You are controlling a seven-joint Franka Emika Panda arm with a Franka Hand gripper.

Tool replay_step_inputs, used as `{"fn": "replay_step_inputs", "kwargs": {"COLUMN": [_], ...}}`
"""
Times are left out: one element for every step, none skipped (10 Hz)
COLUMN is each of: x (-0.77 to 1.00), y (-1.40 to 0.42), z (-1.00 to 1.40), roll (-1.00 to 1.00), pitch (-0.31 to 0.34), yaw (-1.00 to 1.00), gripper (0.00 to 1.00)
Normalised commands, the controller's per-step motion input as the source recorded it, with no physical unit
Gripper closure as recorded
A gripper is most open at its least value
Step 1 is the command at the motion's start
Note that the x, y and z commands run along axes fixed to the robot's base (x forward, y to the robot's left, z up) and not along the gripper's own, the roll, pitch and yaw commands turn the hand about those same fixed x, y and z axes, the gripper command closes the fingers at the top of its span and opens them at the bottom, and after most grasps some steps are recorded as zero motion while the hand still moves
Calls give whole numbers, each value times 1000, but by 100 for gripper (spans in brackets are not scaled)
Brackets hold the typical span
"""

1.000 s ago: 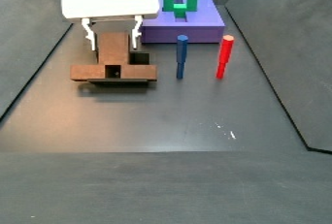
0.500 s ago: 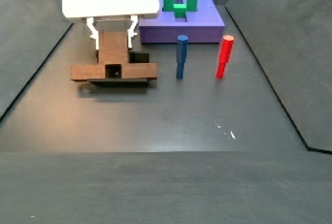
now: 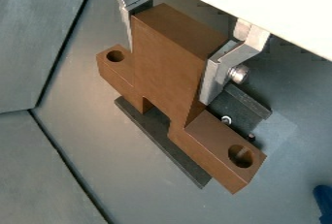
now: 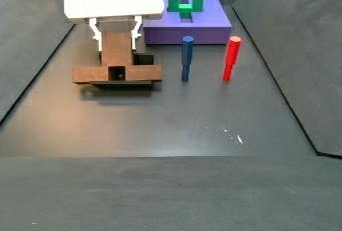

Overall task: Pick up the brown object. Move up. Place the brown object on the fixture. Regrasp the brown object. Move to above the board. Insert the brown object.
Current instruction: Regrasp the brown object.

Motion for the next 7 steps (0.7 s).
{"fn": "replay_step_inputs", "kwargs": {"x": [0, 0, 0, 0, 0, 0, 0], "y": [0, 0, 0, 0, 0, 0, 0], "z": [0, 0, 0, 0, 0, 0, 0], "roll": [0, 0, 0, 0, 0, 0, 0], "pitch": [0, 0, 0, 0, 0, 0, 0], "yaw": [0, 0, 0, 0, 0, 0, 0], "gripper": [100, 100, 100, 100, 100, 100, 100]}}
